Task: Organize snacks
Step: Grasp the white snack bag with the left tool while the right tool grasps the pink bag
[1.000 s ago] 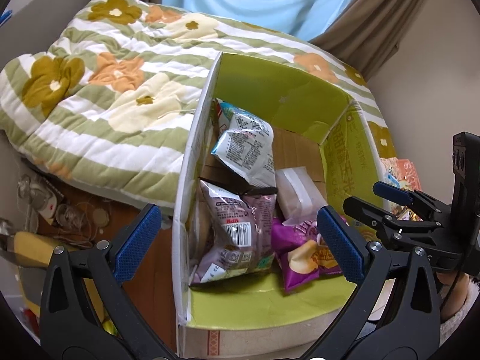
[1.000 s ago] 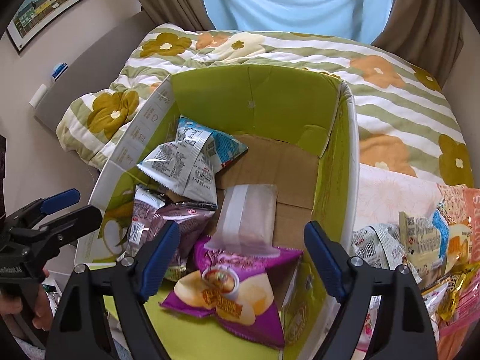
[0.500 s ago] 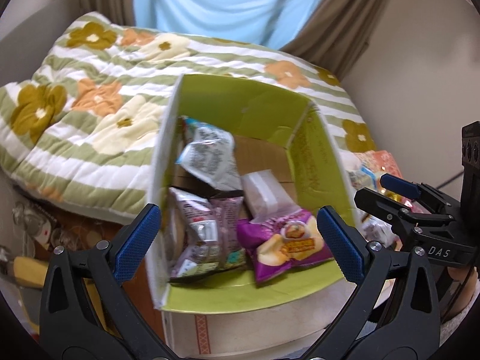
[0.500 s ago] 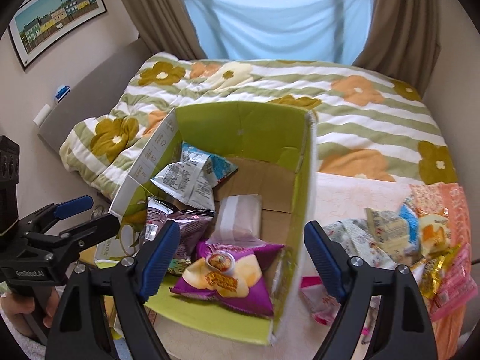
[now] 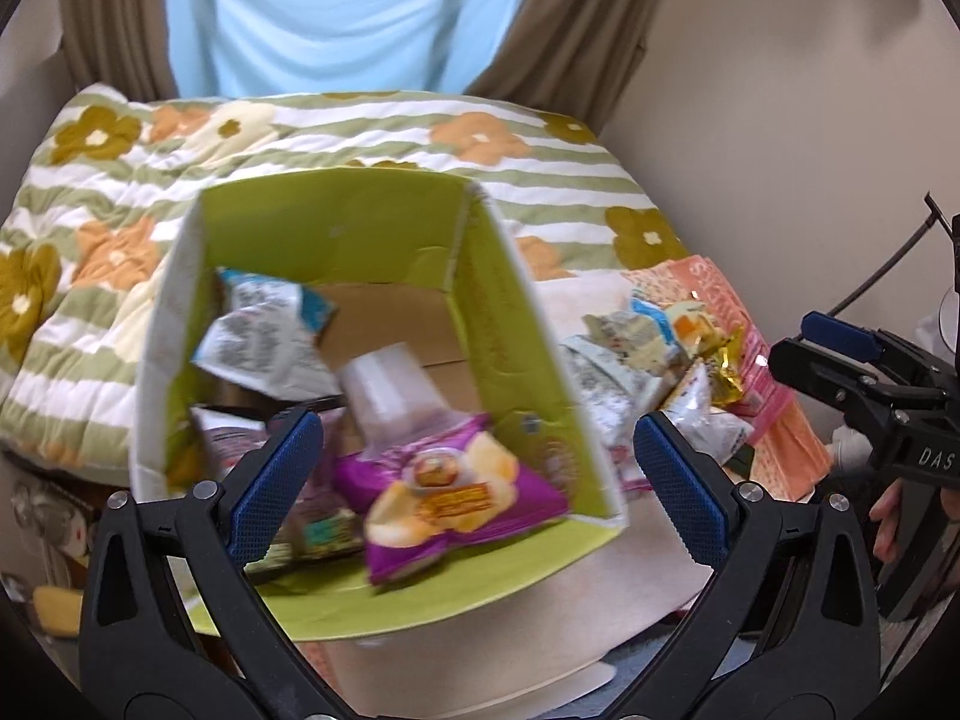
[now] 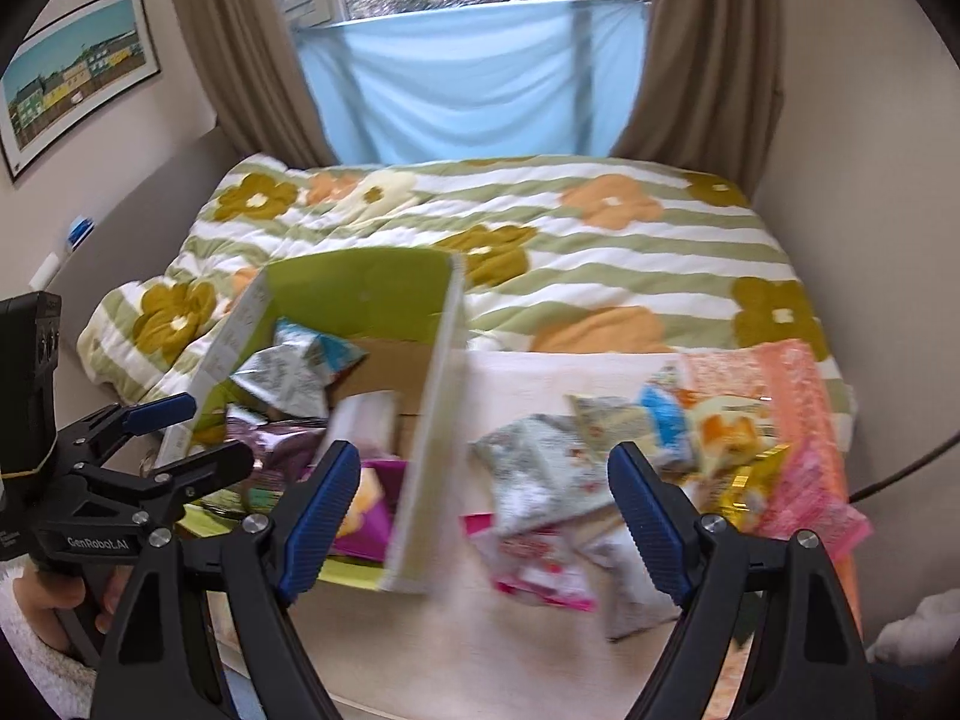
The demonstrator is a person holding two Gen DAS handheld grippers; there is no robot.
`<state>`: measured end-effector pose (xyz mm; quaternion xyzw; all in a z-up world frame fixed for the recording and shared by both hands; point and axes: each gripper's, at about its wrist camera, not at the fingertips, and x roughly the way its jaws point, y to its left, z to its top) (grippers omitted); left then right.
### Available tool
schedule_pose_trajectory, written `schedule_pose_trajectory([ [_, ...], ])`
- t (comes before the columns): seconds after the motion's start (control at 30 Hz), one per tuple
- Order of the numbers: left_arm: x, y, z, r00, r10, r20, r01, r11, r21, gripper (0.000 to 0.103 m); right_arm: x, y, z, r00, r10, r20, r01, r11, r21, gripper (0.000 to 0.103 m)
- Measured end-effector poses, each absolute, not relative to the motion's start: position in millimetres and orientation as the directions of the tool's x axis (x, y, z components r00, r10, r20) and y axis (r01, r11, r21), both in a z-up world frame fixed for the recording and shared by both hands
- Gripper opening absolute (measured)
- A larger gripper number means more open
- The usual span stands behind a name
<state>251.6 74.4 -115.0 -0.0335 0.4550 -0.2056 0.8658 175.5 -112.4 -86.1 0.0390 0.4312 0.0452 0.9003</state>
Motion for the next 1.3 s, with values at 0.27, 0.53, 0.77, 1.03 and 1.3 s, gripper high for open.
schedule_pose_trajectory([
  [0.27,236,-13,-120,0.444,-0.428,-0.787,0.318,0.897,-0.308,0.103,158,-202,-92,0.6,0.096,-0.794,-0.034,0.995,0.095,0.101],
  [0.53,224,-105,-145,0.398,-0.404,-0.824,0.26,0.911,-0.321,0.103,154,-286,-114,0.54,0.082,-0.838,-0.06,0.996,0.059,0.101],
  [0.77,221,-161,-183,0.331,-0.379,-0.864,0.17,0.925,-0.34,0.103,157,-326,-154,0.518,-0.042,-0.854,-0.119,0.986,-0.12,0.101],
  [1.03,236,-205,-224,0.244,-0.341,-0.908,0.128,0.939,-0.318,0.103,166,-353,-186,0.493,0.001,-0.87,-0.167,0.981,-0.094,0.101],
  [1.3,252,-224,-257,0.21,-0.242,-0.947,0.108,0.969,-0.224,0.103,174,-354,-210,0.459,0.028,-0.888,-0.228,0.97,-0.087,0.101],
])
